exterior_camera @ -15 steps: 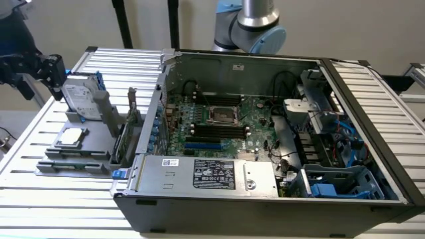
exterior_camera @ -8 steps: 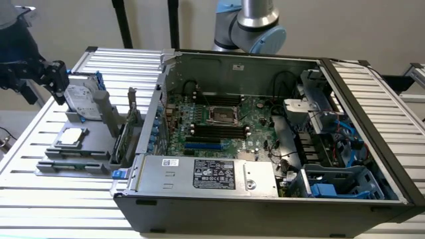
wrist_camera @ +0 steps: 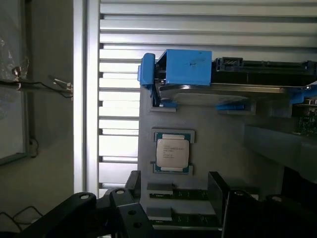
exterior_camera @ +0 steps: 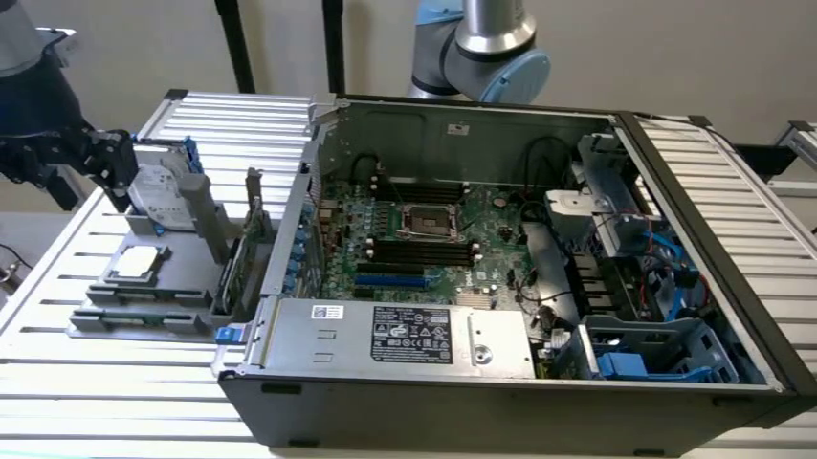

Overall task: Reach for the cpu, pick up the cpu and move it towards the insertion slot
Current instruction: 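Pick up the cpu and move it towards the insertion slot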

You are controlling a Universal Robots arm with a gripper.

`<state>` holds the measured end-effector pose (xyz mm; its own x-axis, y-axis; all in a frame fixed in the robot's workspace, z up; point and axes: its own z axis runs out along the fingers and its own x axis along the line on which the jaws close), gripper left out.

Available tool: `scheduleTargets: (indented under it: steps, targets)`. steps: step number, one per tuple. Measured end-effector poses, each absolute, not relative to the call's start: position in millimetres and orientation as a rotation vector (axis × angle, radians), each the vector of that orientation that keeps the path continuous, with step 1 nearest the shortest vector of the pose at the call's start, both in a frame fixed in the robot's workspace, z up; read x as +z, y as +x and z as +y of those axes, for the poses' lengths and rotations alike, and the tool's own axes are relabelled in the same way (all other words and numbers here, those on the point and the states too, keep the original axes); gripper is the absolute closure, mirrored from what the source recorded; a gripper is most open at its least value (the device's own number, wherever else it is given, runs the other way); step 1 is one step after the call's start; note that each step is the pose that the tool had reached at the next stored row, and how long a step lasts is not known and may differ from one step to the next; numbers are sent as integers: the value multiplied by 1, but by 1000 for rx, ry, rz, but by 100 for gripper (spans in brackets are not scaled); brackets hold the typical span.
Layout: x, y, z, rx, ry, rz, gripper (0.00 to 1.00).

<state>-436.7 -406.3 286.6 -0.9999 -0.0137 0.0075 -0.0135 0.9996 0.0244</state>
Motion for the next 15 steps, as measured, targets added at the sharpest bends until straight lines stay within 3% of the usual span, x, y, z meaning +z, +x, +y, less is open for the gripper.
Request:
scheduleTargets:
  steps: [15]
  targets:
    - [259, -435, -410, -38, 17, -3134, 35]
